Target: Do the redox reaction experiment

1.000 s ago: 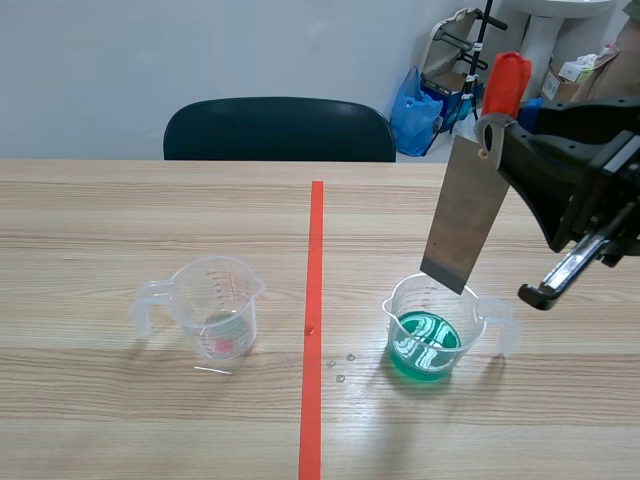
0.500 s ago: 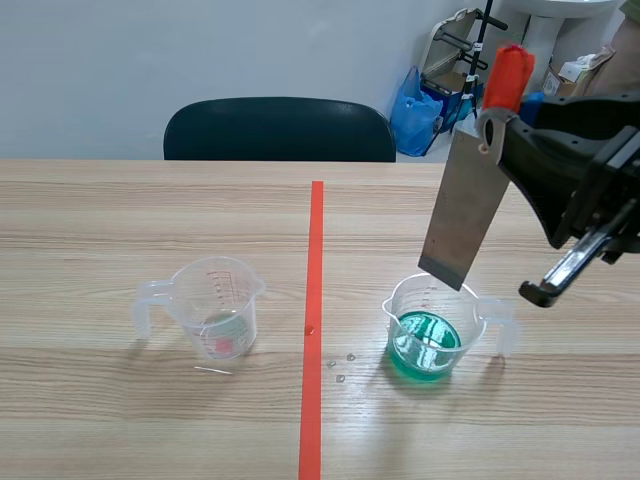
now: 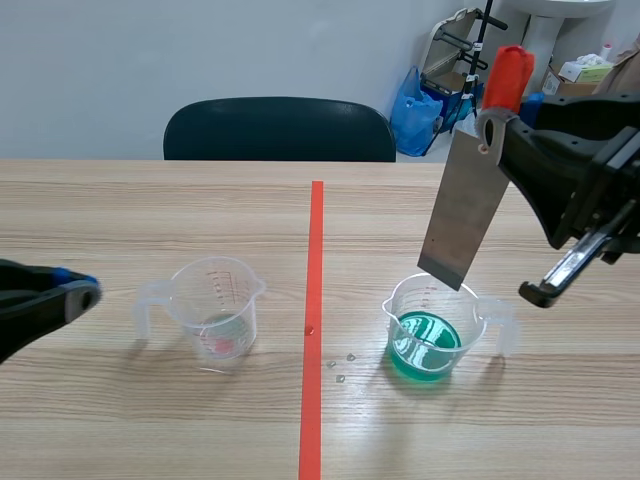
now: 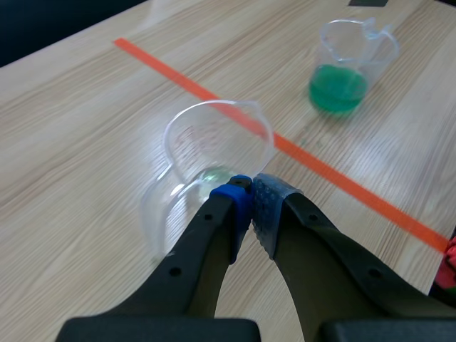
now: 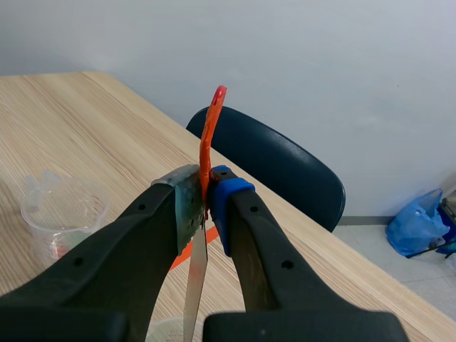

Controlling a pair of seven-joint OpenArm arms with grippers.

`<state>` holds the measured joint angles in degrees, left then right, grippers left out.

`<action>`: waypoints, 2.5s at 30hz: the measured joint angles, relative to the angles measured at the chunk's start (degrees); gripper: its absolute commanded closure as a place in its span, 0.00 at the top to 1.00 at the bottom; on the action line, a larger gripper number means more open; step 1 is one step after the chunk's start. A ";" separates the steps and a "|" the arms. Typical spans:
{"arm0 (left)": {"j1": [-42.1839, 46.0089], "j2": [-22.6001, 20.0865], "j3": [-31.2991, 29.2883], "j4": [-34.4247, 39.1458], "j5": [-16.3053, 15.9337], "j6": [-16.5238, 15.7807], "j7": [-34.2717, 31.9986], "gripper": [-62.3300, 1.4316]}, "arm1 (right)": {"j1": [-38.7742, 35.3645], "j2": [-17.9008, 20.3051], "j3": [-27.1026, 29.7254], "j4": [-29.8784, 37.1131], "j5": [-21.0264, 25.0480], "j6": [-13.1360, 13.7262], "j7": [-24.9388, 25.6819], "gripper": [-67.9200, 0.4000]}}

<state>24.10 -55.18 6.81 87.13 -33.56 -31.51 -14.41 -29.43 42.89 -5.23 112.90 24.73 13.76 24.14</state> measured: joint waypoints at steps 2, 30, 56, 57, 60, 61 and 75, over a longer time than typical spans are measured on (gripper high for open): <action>-7.69 0.83 6.97 0.00 -1.60 0.68 3.37 0.05 | 0.00 -0.02 0.00 0.00 0.00 0.00 -0.02 0.03; -49.24 35.23 39.74 -22.45 -4.37 2.16 26.05 0.06 | 0.00 -0.02 0.00 0.00 0.00 0.00 -0.02 0.03; -49.35 37.05 39.74 -22.25 -4.37 1.88 27.06 0.06 | 0.00 -0.02 0.00 0.00 0.00 0.00 -0.02 0.03; -49.35 37.05 39.74 -22.25 -4.37 1.88 27.06 0.06 | 0.00 -0.02 0.00 0.00 0.00 0.00 -0.02 0.03; -49.35 37.05 39.74 -22.25 -4.37 1.88 27.04 0.06 | 0.00 -0.02 0.00 0.00 0.00 0.00 -0.02 0.03; -49.35 37.00 39.74 -22.25 -4.37 1.88 26.99 0.06 | 0.00 -0.02 0.00 0.00 0.00 0.00 -0.02 0.03; -37.70 16.92 25.94 -14.21 -4.24 1.92 16.65 0.06 | 0.00 0.00 0.00 0.00 0.00 0.00 -0.02 0.03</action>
<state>-13.61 -38.26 32.75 72.93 -37.80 -29.58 2.24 -29.43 42.89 -5.23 112.90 24.73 13.76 24.12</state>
